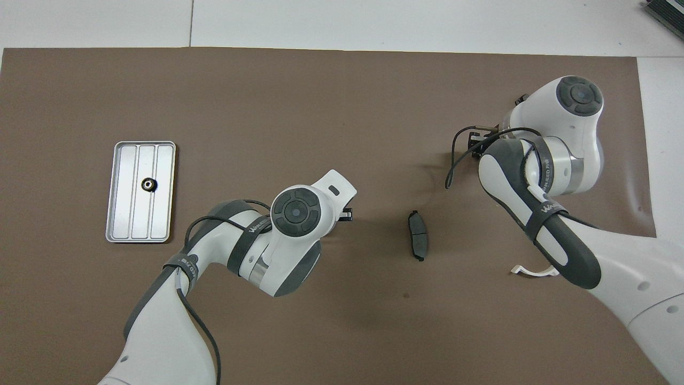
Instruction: Pick bearing gear from pile to tray
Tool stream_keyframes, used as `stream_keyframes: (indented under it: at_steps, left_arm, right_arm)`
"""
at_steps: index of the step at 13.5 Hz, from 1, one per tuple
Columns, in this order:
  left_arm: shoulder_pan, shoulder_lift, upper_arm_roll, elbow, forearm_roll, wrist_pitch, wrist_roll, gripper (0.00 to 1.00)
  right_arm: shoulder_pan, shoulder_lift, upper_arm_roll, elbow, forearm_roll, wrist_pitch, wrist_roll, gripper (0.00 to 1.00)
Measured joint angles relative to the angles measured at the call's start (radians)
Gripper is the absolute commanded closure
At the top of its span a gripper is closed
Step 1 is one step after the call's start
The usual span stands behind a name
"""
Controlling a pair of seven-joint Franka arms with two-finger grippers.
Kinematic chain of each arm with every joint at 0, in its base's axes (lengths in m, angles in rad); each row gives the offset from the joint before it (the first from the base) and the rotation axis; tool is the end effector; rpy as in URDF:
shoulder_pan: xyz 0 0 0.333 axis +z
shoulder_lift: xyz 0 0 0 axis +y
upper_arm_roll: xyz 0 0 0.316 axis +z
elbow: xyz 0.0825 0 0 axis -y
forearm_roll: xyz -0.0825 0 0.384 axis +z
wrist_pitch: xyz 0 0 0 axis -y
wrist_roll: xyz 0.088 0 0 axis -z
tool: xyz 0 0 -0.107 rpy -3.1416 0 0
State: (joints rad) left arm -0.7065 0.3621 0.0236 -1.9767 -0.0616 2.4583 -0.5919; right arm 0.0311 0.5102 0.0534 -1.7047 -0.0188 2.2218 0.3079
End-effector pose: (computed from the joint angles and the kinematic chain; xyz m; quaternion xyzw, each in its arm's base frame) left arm 0.4827 -0.3934 0.2962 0.9978 -0.0237 0.0381 0.0490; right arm 0.6696 0.0525 0.2979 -0.9940 0.1093 -0.0027 0.0062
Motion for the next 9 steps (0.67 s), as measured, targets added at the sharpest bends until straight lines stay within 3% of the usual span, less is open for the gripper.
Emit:
stream_keyframes:
  at_steps: [3, 5, 8, 9]
  left_arm:
    - [-0.001, 0.000, 0.000, -0.001, 0.000, 0.000, 0.000, 0.86]
    - [-0.001, 0.000, 0.004, -0.001, 0.000, 0.000, 0.000, 0.87]
    - [0.020, -0.002, 0.019, 0.028, 0.000, -0.021, 0.000, 0.90]
    - [0.052, -0.003, 0.024, 0.064, 0.000, -0.064, 0.001, 0.90]
  right_arm:
    - [0.000, 0.001, 0.000, -0.009, 0.000, 0.012, 0.000, 0.60]
    - [0.000, 0.002, 0.000, -0.020, 0.000, 0.027, 0.000, 0.63]
    - [0.000, 0.002, 0.000, -0.020, 0.000, 0.030, 0.000, 0.98]
    - [-0.001, 0.001, -0.001, -0.020, 0.000, 0.030, 0.000, 1.00]
